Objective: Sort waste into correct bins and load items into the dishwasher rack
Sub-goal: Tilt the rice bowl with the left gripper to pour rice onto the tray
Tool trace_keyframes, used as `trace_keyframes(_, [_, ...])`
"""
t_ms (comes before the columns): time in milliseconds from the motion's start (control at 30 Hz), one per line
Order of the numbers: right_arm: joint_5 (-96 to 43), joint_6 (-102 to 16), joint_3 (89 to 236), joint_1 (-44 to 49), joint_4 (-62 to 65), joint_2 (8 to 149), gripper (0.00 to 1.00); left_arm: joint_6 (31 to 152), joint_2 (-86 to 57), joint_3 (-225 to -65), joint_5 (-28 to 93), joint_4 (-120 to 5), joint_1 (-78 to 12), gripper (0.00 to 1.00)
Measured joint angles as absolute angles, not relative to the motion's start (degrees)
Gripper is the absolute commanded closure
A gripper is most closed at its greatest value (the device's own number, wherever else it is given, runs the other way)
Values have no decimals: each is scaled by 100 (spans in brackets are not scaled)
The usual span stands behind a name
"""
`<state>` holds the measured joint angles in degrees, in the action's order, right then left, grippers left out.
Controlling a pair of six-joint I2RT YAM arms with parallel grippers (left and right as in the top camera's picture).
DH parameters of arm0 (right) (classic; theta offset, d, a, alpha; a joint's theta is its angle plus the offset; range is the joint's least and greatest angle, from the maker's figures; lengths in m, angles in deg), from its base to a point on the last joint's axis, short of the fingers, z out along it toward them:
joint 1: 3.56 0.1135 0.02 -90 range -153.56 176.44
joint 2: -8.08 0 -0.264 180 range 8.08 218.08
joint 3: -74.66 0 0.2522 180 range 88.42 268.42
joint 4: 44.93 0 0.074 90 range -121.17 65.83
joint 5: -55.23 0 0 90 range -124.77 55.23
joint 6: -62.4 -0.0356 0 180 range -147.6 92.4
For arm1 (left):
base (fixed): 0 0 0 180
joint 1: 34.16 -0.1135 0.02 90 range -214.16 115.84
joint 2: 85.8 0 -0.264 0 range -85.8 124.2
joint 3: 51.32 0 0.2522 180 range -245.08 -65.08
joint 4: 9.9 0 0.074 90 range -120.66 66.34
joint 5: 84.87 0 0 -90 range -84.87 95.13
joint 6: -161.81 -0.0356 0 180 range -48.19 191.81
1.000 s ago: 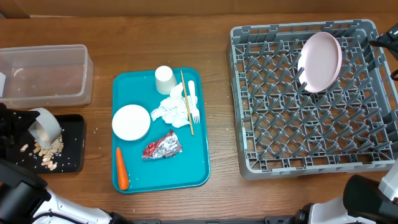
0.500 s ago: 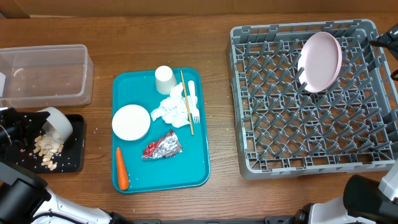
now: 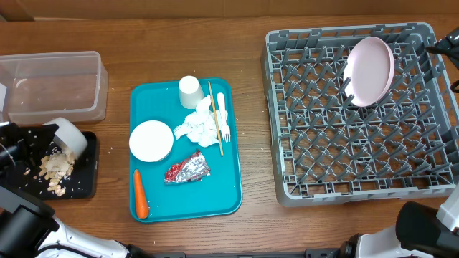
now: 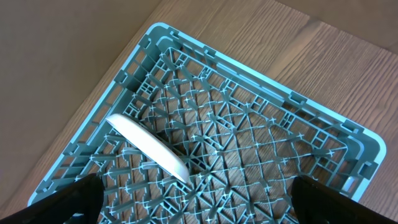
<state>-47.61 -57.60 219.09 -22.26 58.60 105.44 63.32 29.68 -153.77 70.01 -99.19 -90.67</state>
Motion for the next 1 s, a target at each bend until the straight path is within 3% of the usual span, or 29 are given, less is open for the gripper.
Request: trace_keyframes(1000, [-4763, -5762, 21909, -2226, 5865, 10544, 0, 6350, 2968, -15366, 7211, -10210, -9505, 96])
